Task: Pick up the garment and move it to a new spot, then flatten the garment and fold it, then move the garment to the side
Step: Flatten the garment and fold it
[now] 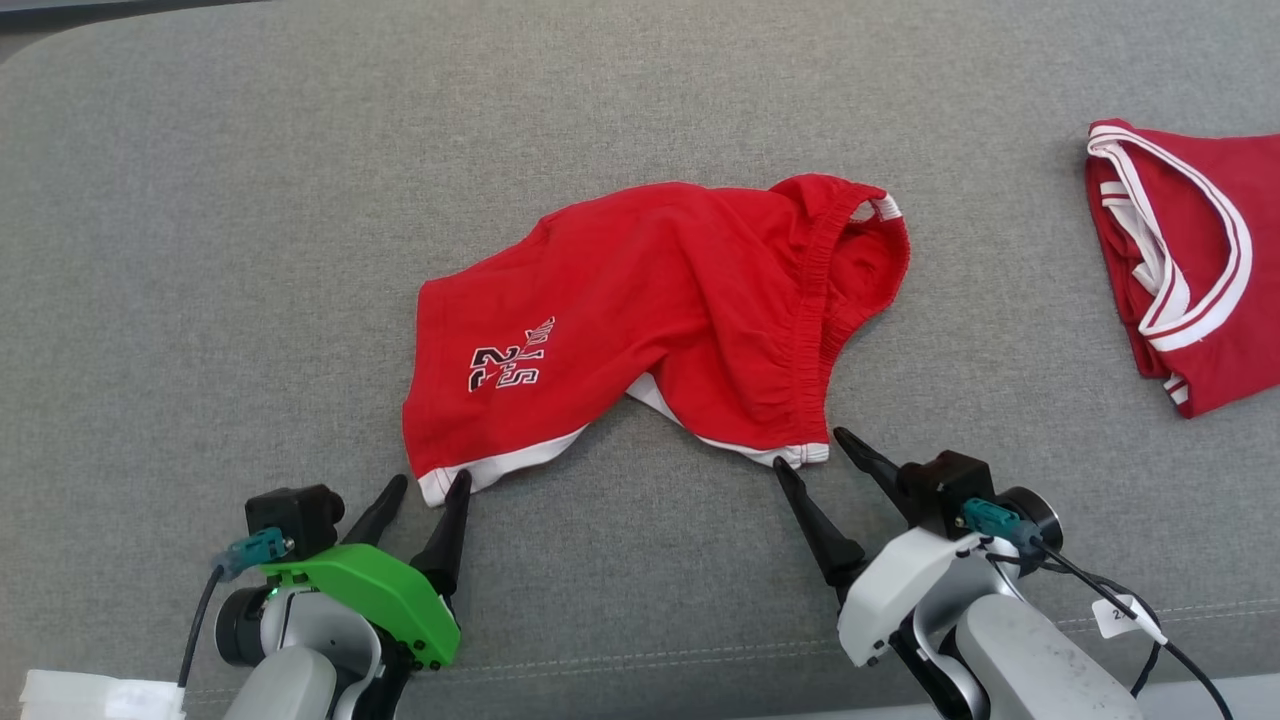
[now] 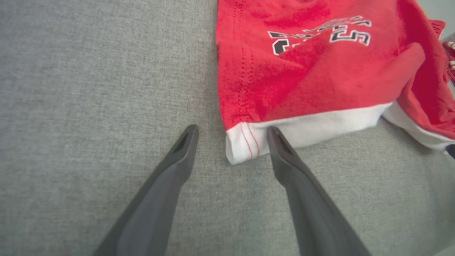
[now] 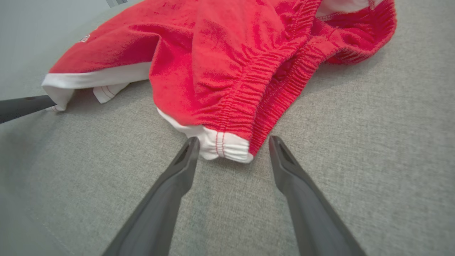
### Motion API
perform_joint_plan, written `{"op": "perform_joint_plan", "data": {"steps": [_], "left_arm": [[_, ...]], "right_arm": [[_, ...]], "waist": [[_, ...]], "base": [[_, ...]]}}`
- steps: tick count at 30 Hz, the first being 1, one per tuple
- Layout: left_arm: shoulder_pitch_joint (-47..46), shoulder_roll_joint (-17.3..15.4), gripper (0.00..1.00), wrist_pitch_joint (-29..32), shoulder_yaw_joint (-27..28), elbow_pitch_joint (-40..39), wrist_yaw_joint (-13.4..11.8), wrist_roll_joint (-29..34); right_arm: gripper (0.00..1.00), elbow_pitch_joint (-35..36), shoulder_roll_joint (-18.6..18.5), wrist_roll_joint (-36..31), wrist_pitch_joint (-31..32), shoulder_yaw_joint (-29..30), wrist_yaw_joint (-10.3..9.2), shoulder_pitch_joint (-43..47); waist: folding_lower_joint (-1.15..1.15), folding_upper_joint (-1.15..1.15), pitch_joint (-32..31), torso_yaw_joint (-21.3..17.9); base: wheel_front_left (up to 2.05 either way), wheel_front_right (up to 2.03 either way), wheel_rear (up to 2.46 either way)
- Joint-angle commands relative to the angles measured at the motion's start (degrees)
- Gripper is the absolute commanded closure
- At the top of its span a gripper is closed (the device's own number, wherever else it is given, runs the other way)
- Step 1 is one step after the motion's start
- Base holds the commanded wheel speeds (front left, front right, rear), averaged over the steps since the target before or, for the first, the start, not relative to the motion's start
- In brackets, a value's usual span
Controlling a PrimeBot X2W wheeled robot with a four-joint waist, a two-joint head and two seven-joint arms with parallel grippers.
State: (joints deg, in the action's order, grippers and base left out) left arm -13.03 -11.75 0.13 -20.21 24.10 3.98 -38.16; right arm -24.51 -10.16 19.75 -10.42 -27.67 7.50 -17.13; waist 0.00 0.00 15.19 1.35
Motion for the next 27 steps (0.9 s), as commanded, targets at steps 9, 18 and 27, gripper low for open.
{"op": "perform_joint_plan", "data": {"steps": [9, 18, 27], "left_arm": [[-1.77, 0.32, 1.0, -0.6, -0.3, 2.25, 1.61, -1.8], [0.82, -0.9, 1.0, -2.01, 0.92, -3.78, 1.29, -3.15], [2.66, -4.03, 1.0, -1.51, 3.35, -16.66, -1.02, -3.2]], "right_arm": [[1.0, -2.14, -0.66, 0.8, -1.35, -1.76, -0.03, -2.24], [1.0, 2.55, -2.02, 5.08, -1.34, -0.29, -0.02, -0.02], [1.0, 15.97, -5.4, 11.18, 2.79, 0.52, -0.03, 3.33]], "waist": [[0.0, 0.0, 0.12, -0.12], [0.0, 0.0, -0.9, 0.22], [0.0, 0.0, -3.41, 0.64]], "base": [[0.0, 0.0, 0.0], [0.0, 0.0, 0.0], [0.0, 0.0, 0.0]]}}
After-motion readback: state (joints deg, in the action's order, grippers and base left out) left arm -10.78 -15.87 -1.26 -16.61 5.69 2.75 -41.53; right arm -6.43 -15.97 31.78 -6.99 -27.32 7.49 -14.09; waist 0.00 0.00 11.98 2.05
